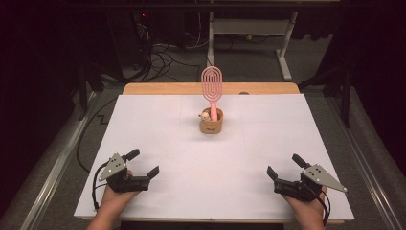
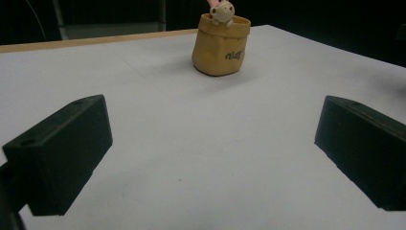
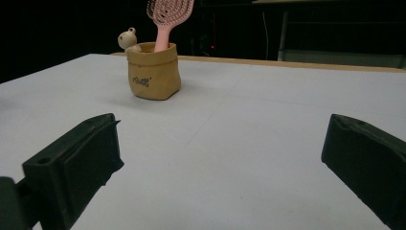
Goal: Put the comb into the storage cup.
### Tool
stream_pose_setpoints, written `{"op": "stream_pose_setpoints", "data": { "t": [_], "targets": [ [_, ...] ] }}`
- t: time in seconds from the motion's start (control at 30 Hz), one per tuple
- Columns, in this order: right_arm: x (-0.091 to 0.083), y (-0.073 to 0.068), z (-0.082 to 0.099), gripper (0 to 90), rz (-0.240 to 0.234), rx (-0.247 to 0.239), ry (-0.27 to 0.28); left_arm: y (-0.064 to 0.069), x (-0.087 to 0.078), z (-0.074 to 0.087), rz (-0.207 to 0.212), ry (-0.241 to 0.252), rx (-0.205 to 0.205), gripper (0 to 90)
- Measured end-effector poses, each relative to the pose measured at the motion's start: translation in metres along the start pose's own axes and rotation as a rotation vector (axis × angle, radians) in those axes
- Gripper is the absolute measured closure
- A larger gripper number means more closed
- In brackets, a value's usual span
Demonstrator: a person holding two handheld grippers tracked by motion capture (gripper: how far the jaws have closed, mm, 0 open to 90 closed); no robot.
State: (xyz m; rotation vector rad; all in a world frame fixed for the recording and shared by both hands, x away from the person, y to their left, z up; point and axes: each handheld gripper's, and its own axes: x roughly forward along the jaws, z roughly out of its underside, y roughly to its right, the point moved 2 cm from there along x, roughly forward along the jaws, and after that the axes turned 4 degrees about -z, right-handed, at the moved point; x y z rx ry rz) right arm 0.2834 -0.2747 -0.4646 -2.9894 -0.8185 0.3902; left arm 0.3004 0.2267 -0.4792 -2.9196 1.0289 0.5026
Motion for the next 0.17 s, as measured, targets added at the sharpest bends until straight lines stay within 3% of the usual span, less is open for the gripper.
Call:
{"op": "stream_pose_setpoints", "data": {
  "t": [0.17],
  "targets": [
    [0.0003,-0.0001,-0.0001,0.3,0.003,-0.002,-0.001,-0.0012,0.0000,0.0002,-0.007,-0.004,0.000,0.0]
  ]
}}
